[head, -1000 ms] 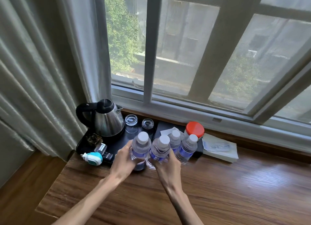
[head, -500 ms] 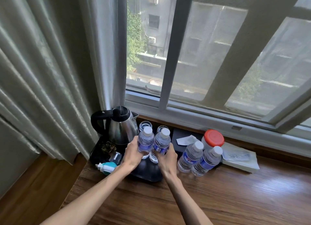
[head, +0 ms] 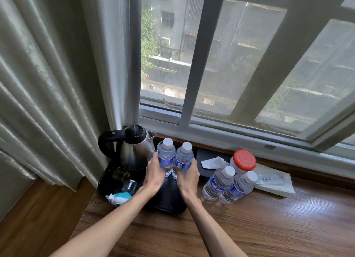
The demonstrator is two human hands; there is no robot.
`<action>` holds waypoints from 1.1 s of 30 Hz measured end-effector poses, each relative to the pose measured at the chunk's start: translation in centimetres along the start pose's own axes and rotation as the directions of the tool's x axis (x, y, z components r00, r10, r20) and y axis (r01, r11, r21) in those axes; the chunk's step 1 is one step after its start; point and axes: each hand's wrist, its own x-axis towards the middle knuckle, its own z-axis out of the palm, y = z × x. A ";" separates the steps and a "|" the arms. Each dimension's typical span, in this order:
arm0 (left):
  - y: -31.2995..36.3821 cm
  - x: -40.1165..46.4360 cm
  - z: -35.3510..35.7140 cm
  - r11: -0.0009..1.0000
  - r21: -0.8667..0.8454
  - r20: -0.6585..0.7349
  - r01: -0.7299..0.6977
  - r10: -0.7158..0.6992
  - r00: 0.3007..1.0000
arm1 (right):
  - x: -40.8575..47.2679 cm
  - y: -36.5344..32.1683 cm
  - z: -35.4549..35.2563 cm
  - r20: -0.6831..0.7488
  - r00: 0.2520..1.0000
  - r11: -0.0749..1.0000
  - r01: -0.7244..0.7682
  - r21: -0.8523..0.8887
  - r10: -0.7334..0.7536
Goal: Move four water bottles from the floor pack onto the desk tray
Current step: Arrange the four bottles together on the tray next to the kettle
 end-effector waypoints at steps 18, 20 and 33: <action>-1.7 -9.2 2.7 0.991 -0.133 0.036 -0.013 0.018 0.999 | -6.2 2.1 -4.2 0.095 0.994 0.999 0.048 -0.015 -0.047; -1.6 -10.4 3.8 0.994 -0.103 0.064 -0.025 0.032 0.997 | -7.5 2.6 -6.4 0.061 0.997 0.998 0.056 -0.032 -0.054; 6.0 -10.3 10.0 0.971 -0.129 0.327 -0.199 0.231 0.916 | -4.8 6.6 -17.1 -0.295 0.943 0.981 -0.183 -0.067 0.155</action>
